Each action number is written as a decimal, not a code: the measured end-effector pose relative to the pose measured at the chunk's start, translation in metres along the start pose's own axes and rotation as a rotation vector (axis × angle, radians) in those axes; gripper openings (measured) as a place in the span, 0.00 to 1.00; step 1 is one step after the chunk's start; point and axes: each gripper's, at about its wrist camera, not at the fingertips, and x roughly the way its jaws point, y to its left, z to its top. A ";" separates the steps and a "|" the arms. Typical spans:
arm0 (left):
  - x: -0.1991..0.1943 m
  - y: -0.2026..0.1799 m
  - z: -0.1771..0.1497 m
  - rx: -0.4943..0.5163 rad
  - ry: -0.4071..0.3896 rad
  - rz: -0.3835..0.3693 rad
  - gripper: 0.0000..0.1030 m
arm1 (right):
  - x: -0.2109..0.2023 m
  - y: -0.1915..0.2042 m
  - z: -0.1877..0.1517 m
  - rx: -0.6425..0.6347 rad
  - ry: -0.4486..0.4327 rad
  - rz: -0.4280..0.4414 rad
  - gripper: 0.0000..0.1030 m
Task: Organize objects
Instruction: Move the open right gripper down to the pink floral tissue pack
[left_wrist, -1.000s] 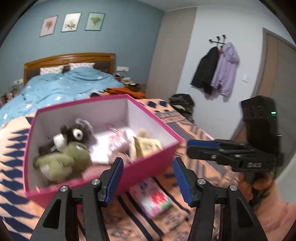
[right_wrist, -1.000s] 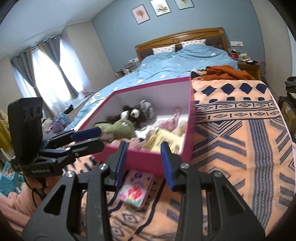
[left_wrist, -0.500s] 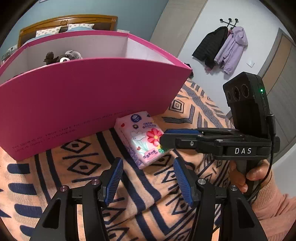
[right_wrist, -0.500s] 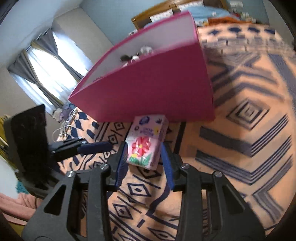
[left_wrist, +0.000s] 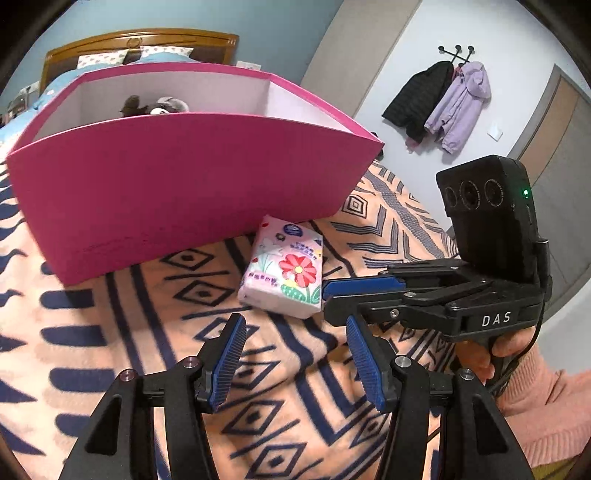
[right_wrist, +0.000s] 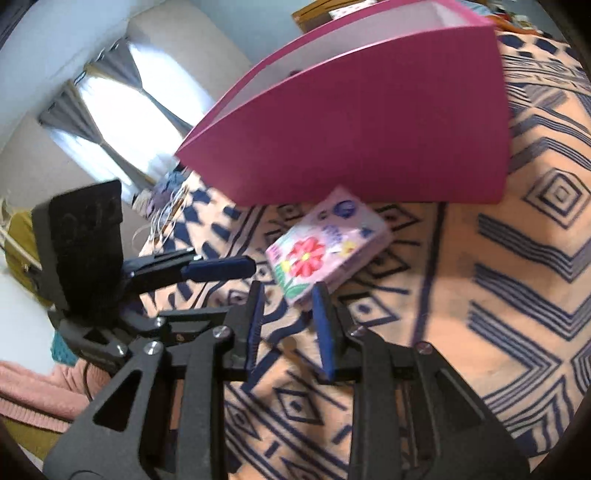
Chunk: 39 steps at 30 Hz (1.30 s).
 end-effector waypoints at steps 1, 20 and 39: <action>0.000 0.001 0.001 -0.006 -0.001 -0.002 0.56 | 0.001 0.003 0.001 -0.015 0.006 0.003 0.29; 0.023 0.017 0.009 -0.170 0.017 -0.036 0.54 | 0.004 -0.023 0.030 -0.017 -0.019 -0.117 0.31; 0.025 0.020 0.009 -0.207 0.029 0.007 0.37 | 0.002 -0.013 0.015 -0.026 -0.010 -0.107 0.34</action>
